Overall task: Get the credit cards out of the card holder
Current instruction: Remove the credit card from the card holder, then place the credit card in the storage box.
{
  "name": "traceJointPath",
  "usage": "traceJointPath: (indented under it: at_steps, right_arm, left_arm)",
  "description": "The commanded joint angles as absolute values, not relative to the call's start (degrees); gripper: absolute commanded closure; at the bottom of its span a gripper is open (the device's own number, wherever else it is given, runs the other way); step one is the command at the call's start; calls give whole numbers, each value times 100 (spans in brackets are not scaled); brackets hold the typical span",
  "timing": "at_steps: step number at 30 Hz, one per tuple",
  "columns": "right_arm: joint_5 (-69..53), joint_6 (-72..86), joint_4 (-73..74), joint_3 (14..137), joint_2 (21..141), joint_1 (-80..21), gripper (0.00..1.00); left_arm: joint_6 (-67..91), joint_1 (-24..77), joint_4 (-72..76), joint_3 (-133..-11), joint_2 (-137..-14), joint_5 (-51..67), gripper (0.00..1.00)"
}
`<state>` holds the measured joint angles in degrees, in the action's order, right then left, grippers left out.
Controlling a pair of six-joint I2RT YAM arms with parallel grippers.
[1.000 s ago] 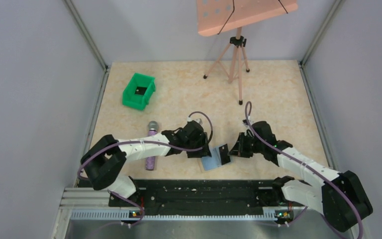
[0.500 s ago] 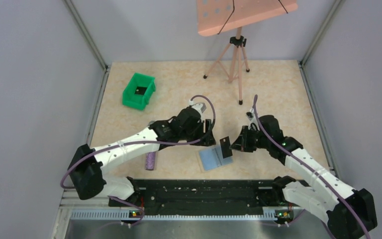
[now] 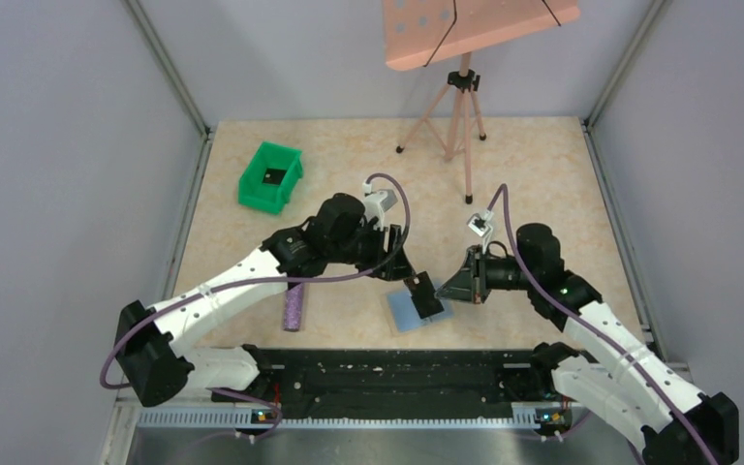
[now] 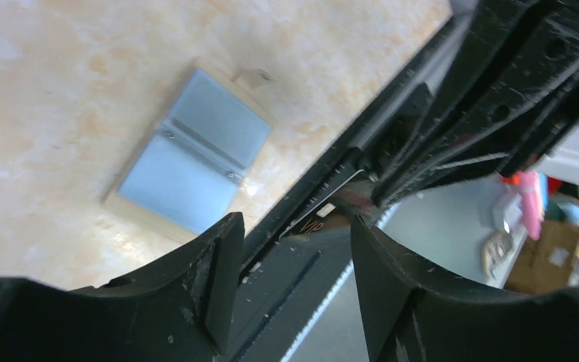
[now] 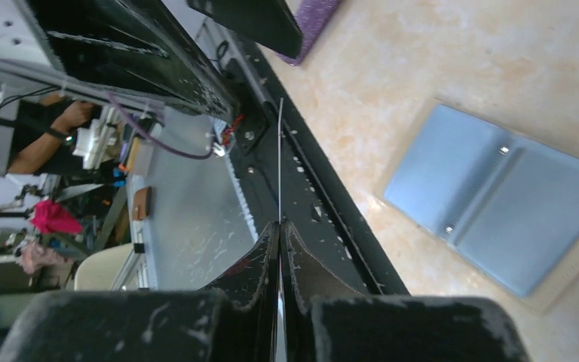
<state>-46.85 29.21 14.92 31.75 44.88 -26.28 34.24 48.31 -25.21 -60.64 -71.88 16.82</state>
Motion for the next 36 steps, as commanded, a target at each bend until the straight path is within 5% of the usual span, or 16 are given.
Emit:
traceJointPath:
  at_steps: [1,24,33,36]
  right_arm:
    - [-5567,3026,624,2993,4362,-2573,100]
    - [-5762,3349,-148,2843,4181,-2569,100]
    - [-5815,3584,-404,2712,4212,-2566,100]
    - [-5811,3586,-404,2686,4227,-2571,100]
  left_arm:
    - [3337,4816,-1888,-5888,-6990,3015,42]
    - [3866,4448,-1226,-5127,-6529,4080,53]
    - [4005,4359,-1087,-4943,-6387,4065,76]
    - [4055,4265,-1064,-4880,-6343,4054,75]
